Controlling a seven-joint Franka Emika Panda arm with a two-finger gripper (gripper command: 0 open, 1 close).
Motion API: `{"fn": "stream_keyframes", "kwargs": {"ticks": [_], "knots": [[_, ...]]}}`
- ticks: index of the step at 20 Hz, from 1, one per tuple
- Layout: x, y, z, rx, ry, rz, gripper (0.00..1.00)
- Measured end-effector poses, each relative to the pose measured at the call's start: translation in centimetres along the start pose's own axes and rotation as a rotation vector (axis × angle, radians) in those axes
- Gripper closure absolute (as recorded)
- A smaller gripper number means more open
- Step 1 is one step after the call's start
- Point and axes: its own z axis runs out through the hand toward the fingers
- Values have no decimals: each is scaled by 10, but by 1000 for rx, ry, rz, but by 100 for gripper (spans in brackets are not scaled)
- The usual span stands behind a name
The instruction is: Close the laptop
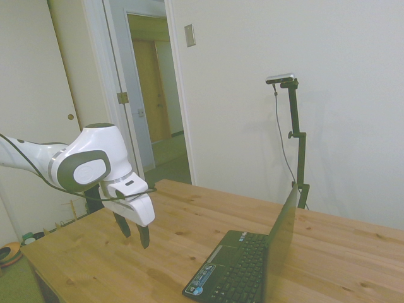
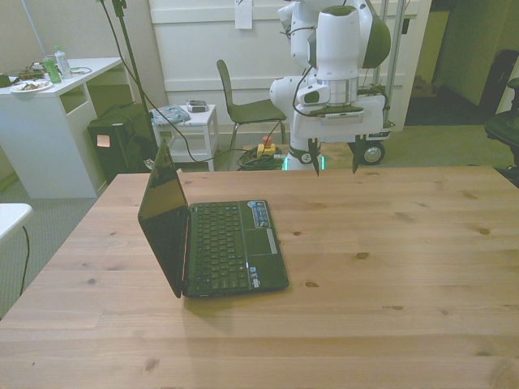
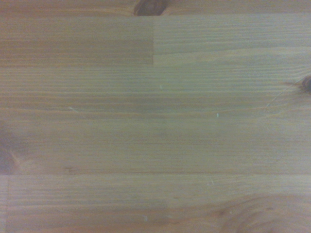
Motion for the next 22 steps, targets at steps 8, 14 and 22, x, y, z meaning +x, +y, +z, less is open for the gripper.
{"fn": "stream_keyframes", "kwargs": {"ticks": [8, 14, 22], "knots": [[53, 39, -47, -27, 94, 115, 0], [141, 119, -116, 10, 161, 312, 0], [271, 155, -174, 10, 223, 423, 0]]}}
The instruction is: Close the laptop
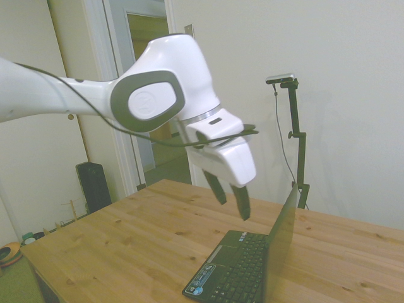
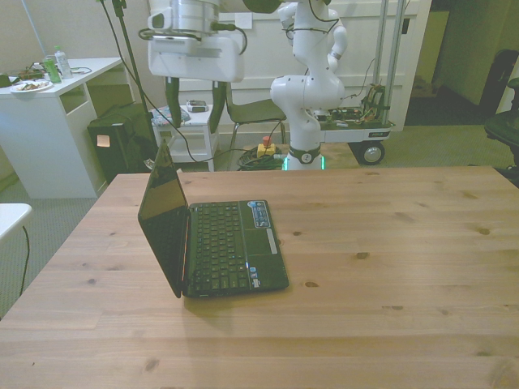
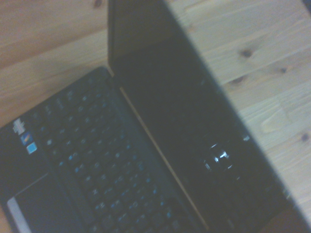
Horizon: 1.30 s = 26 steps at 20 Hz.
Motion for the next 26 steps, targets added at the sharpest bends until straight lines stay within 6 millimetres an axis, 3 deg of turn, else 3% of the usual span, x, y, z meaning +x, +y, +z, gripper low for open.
{"fn": "stream_keyframes", "kwargs": {"ticks": [5, 8, 11, 12, 16, 26], "knots": [[67, 2, -15, 2, 7, 63, 0], [103, 19, 7, -9, -11, 106, 0], [126, 37, 35, -32, -31, 135, 0], [132, 42, 43, -39, -37, 142, 100], [144, 48, 60, -41, -48, 167, 100], [134, 22, 89, -53, -82, 127, 100]]}}
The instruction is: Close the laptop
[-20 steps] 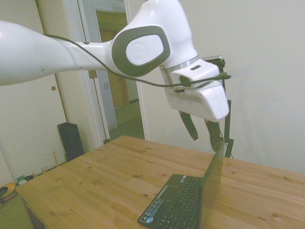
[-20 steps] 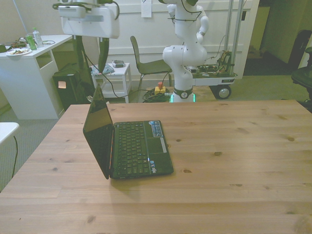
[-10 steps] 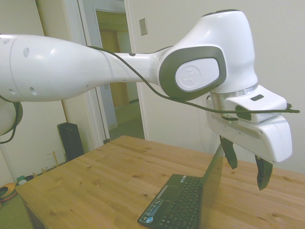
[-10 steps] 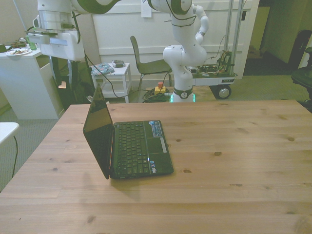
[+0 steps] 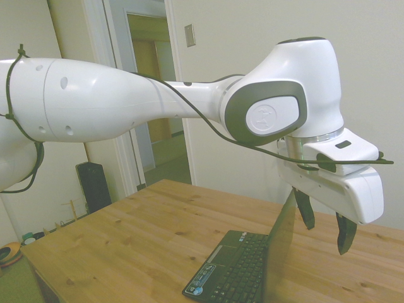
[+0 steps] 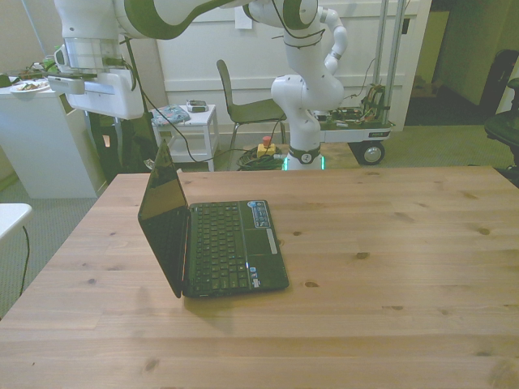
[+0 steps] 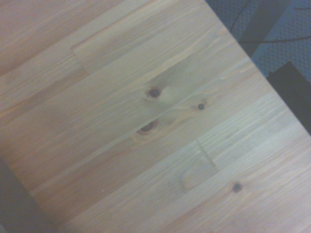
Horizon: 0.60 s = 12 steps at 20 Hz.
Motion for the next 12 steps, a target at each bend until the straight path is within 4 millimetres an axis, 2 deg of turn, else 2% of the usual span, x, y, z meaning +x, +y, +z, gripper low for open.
{"fn": "stream_keyframes", "kwargs": {"ticks": [12], "knots": [[-13, -11, 9, -5, -18, -24, 100]]}}
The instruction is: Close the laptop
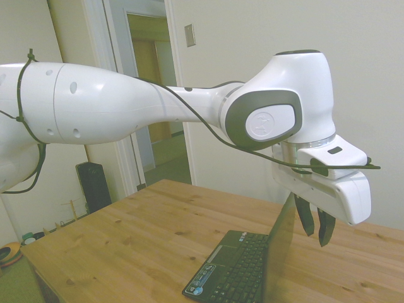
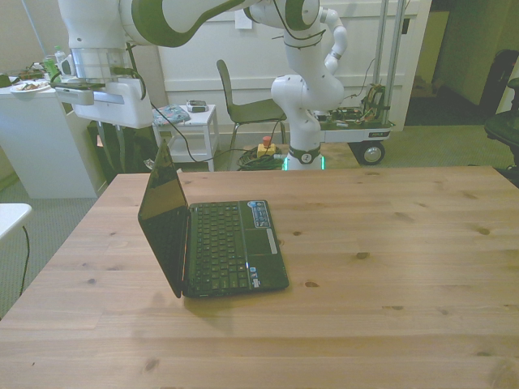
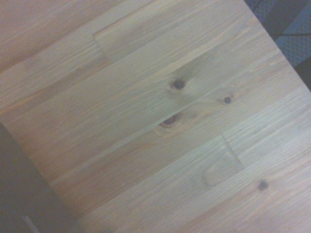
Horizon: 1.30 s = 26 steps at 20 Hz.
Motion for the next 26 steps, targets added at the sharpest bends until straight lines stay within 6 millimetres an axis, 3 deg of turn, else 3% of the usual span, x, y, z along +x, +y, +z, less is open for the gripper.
{"fn": "stream_keyframes", "kwargs": {"ticks": [7, 12, 20, 26], "knots": [[-19, -6, 8, -5, -21, -24, 100], [-44, -27, 17, 9, -18, -61, 100], [-125, -94, 40, 16, -19, -157, 100], [-188, -130, 96, -14, -69, -212, 100]]}}
